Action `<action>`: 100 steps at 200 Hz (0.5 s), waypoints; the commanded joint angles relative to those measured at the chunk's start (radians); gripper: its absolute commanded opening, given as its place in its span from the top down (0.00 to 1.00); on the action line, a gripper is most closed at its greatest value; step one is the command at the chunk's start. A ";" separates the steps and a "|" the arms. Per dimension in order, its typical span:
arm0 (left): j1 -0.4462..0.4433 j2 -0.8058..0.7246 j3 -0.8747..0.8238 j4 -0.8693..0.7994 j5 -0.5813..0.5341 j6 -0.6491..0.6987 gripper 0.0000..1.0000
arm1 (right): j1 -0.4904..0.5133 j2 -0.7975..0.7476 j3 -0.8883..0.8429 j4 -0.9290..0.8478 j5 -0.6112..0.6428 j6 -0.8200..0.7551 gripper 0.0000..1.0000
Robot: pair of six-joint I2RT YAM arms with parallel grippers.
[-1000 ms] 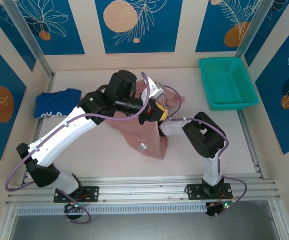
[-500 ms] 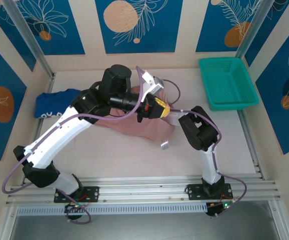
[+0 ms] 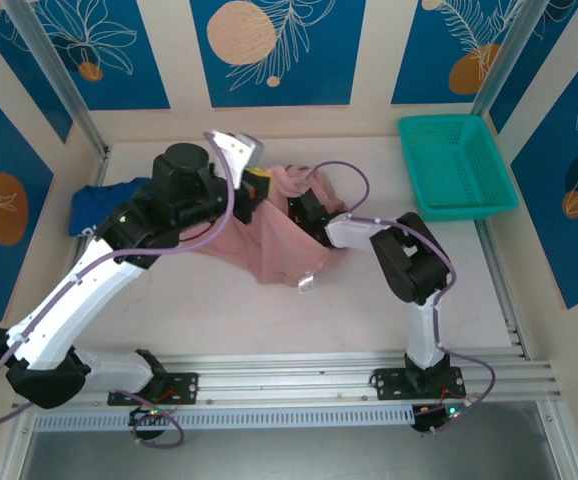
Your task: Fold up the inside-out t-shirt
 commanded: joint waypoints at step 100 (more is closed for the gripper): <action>0.283 0.126 -0.234 0.199 0.109 -0.149 1.00 | -0.069 -0.427 -0.049 0.102 -0.478 0.019 1.00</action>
